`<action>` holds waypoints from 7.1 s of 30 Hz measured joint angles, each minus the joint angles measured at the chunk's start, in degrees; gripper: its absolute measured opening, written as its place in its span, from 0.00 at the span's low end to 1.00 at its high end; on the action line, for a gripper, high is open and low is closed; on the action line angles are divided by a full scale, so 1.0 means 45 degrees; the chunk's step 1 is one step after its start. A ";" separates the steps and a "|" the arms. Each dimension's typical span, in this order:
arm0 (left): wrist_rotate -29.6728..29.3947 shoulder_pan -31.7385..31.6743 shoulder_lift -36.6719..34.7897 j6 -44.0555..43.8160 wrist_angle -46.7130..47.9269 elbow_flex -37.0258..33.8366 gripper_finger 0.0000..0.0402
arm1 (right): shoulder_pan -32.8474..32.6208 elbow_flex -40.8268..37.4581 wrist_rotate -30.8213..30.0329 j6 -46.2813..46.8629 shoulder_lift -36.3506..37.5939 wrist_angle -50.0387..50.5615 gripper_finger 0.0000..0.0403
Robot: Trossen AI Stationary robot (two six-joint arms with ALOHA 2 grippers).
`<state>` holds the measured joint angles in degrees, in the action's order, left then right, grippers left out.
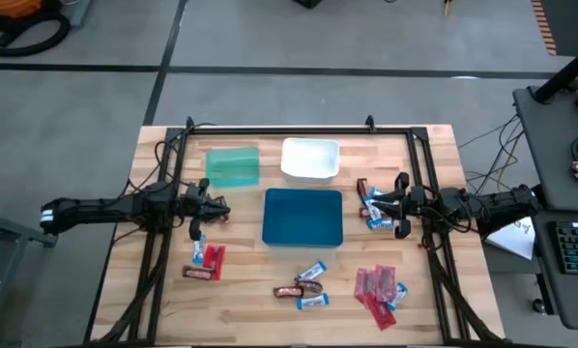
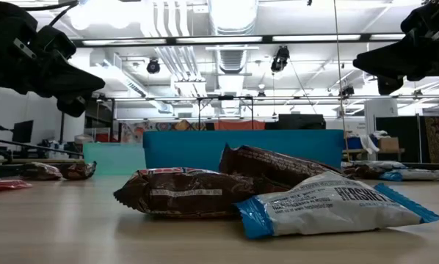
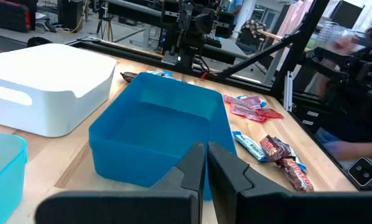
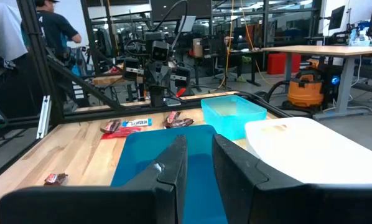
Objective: Sort candy
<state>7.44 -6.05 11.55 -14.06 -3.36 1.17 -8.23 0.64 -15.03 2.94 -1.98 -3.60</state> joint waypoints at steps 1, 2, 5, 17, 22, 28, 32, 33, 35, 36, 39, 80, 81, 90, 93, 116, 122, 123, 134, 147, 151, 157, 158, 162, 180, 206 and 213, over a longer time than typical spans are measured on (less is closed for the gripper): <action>0.0002 -0.0003 -0.0002 0.0000 -0.0003 0.0000 0.00 | 0.0005 0.0000 0.0000 -0.0005 0.0005 0.0000 0.17; 0.0000 -0.0003 -0.0003 0.0000 -0.0003 0.0000 0.00 | 0.0000 0.0000 0.0000 -0.0001 0.0000 0.0000 0.17; 0.0000 -0.0003 0.0000 0.0000 -0.0003 0.0000 0.00 | 0.0000 0.0000 0.0000 -0.0004 0.0002 0.0000 0.17; 0.0005 0.0002 -0.0005 0.0000 -0.0003 0.0000 0.00 | 0.0000 0.0000 -0.0004 -0.0005 0.0000 0.0000 0.17; 0.0002 -0.0002 -0.0004 0.0000 -0.0003 0.0000 0.00 | 0.0001 0.0000 0.0000 -0.0005 0.0000 0.0000 0.17; 0.0000 0.0002 -0.0003 0.0000 -0.0003 0.0000 0.00 | 0.0000 0.0000 0.0000 0.0000 0.0000 0.0000 0.17; 0.0000 -0.0003 0.0000 0.0000 -0.0039 -0.0002 0.00 | 0.0001 0.0000 0.0000 0.0000 0.0001 0.0000 0.17; 0.0000 -0.0001 0.0000 -0.0012 -0.0151 0.0000 0.00 | 0.0002 0.0000 0.0000 -0.0005 0.0005 0.0000 0.17; 0.0000 0.0002 0.0000 -0.0746 -0.0857 0.0000 0.00 | 0.0002 0.0002 0.0000 -0.0009 0.0004 0.0000 0.17; 0.0000 0.0002 -0.0005 -0.1781 -0.1370 0.0000 0.00 | 0.0000 0.0000 0.0000 0.0003 0.0001 0.0000 0.17; -0.0054 -0.0003 -0.0005 -0.5397 -0.2743 0.0000 0.00 | 0.0000 0.0005 0.0000 0.1063 0.0000 -0.0005 0.17; -0.3419 0.1172 0.8901 -1.2134 1.0047 0.7324 0.02 | 0.0000 0.0002 -0.1522 0.6013 -0.0005 -0.0058 0.17; -0.3421 0.1172 0.9247 -1.2090 1.0064 0.7432 0.03 | 0.0000 0.0005 -0.1461 0.6009 -0.0028 -0.0059 0.17; -0.3578 0.1148 1.1803 -1.2078 1.1131 0.8156 0.27 | 0.0000 0.0005 -0.0884 0.5717 -0.0652 0.0024 0.17; -0.3915 0.1143 1.2565 -1.2133 1.1129 0.8372 0.37 | 0.0000 0.0005 -0.0884 0.5733 -0.0876 0.0029 0.17; -0.5222 0.0614 1.5755 -1.1180 1.1080 0.8573 0.27 | 0.0000 0.0005 -0.0855 0.6256 -0.1517 0.0034 0.17; -0.5267 0.0614 1.5879 -1.1002 1.1021 0.8587 0.12 | 0.0000 0.0005 -0.0855 0.6256 -0.1520 0.0024 0.17; -0.5270 0.0614 1.5834 -1.0981 1.1018 0.8587 0.10 | 0.0000 0.0005 -0.0855 0.6256 -0.1520 0.0024 0.17; -0.4750 0.0628 1.3999 -0.9210 1.2077 0.9907 0.01 | 0.0000 0.0005 -0.0869 0.6338 -0.1520 0.0010 0.17; -0.5974 -0.2516 1.2235 -0.4299 1.3101 1.2510 0.00 | 0.0000 0.0005 -0.0908 0.6790 -0.1515 -0.0019 0.17; -0.5744 -0.5219 1.2555 -0.2685 1.3099 1.2363 0.00 | 0.0000 0.0005 -0.0910 0.6924 -0.1515 -0.0029 0.17; -0.4390 -0.8098 1.3776 -0.0805 1.2260 1.2337 0.00 | 0.0000 0.0005 -0.0945 0.7145 -0.1515 -0.0034 0.17; -0.4074 -0.8282 1.3998 -0.0629 1.2010 1.2332 0.00 | 0.0000 0.0005 -0.0974 0.7193 -0.1515 -0.0034 0.17; -0.3394 -0.8357 1.4812 -0.0355 1.1735 1.2332 0.00 | 0.0001 0.0005 -0.1005 0.7372 -0.1515 -0.0039 0.17; -0.2973 -0.8290 1.5632 -0.0999 1.2213 1.2322 0.23 | 0.0000 0.0005 -0.1032 0.7115 -0.1598 -0.0021 0.17; -0.2319 0.0190 1.0776 0.0060 0.5658 1.2294 0.22 | -0.0002 0.2897 -0.0780 0.9842 -0.2638 0.5016 0.17; -0.4256 0.1381 1.1342 0.0049 0.5422 1.2206 0.22 | 0.0000 0.5602 -0.2681 1.2003 -0.5099 1.1802 0.17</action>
<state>-11.71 0.16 62.59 -13.85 21.04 56.10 -8.23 25.85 -27.09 56.95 -24.92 49.51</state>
